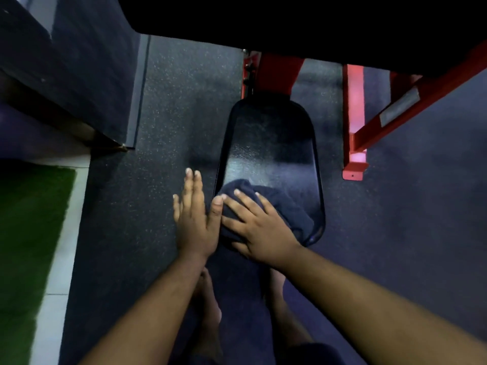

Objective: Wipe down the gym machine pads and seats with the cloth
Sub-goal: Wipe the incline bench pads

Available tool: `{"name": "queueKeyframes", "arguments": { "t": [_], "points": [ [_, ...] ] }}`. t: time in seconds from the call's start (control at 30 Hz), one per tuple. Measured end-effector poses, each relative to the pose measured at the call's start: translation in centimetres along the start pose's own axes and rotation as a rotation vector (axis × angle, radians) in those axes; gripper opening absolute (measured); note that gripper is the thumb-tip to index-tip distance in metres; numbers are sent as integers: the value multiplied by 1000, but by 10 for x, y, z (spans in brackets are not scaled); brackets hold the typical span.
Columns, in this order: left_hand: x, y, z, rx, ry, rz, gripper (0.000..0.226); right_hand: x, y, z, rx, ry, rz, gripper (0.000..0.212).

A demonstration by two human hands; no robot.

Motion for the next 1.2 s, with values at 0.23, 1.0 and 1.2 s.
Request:
{"name": "queueKeyframes", "arguments": {
  "t": [0.23, 1.0, 1.2],
  "points": [
    [-22, -52, -13, 256, -149, 279, 84, -112, 6, -55, -29, -386, 95, 72],
    [-55, -83, 3, 243, -360, 635, 85, -220, 11, 11, -128, -673, 431, 69],
    [-49, -83, 3, 291, -343, 568, 86, -168, 1, -65, -270, -878, 454, 66]
  ]
}}
Point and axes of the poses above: each hand's wrist, its own z-axis towards the middle knuckle, its own y-axis out of the back of the hand, x = y × z, the point moved 10 cm from there along z, towards the middle knuckle, and after that the axes turned 5 degrees about -y, right-handed, at the moved point
